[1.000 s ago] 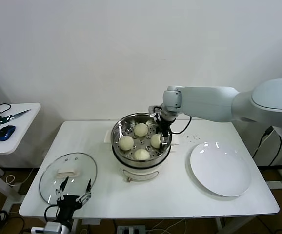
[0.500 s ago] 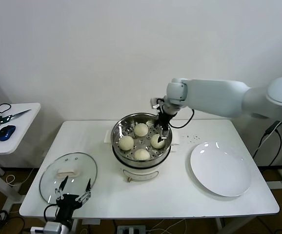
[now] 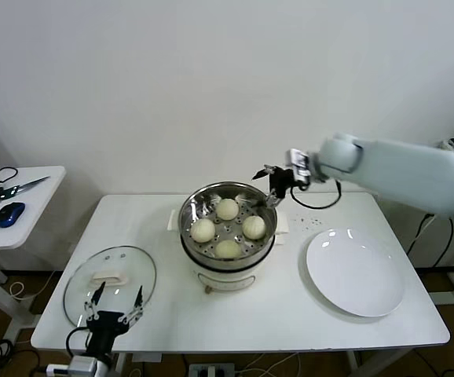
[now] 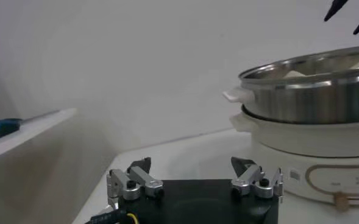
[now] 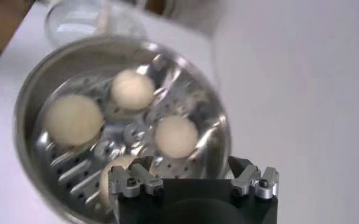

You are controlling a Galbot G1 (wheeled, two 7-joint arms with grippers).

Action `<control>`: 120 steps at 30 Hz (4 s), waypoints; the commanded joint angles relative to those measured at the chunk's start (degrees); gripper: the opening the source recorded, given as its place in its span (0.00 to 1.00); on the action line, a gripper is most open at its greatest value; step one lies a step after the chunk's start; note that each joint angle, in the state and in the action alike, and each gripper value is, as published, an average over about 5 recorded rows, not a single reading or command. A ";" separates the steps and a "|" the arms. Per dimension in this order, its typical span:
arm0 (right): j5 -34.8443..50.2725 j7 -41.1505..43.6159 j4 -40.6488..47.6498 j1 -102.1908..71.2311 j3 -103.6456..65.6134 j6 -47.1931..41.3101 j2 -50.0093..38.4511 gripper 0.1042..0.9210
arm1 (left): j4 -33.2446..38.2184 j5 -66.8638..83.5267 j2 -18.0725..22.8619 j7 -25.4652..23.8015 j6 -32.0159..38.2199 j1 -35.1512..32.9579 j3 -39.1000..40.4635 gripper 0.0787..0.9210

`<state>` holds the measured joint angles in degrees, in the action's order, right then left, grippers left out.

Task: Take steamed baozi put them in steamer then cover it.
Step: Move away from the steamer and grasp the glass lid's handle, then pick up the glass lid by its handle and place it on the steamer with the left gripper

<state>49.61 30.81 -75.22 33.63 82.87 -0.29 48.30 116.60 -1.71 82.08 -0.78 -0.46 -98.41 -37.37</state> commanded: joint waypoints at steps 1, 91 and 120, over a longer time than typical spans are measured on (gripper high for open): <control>-4.39 -17.75 -12.53 -36.75 -38.27 13.19 -22.35 0.88 | 0.93 -0.59 0.77 -0.02 -0.16 0.00 -1.10 0.88; -34.38 -15.53 -17.15 -109.11 -118.79 6.77 16.76 0.88 | -33.96 -78.42 -2.29 9.31 -3.64 25.94 -1.90 0.57; -35.51 -15.02 -14.97 -106.86 -119.26 7.54 16.97 0.88 | -1.75 -71.15 -7.13 8.81 -12.28 9.29 -2.28 0.08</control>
<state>14.25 15.77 -90.54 -73.91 -36.58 7.25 65.43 95.53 -75.54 77.74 8.96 -6.10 -79.54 -39.18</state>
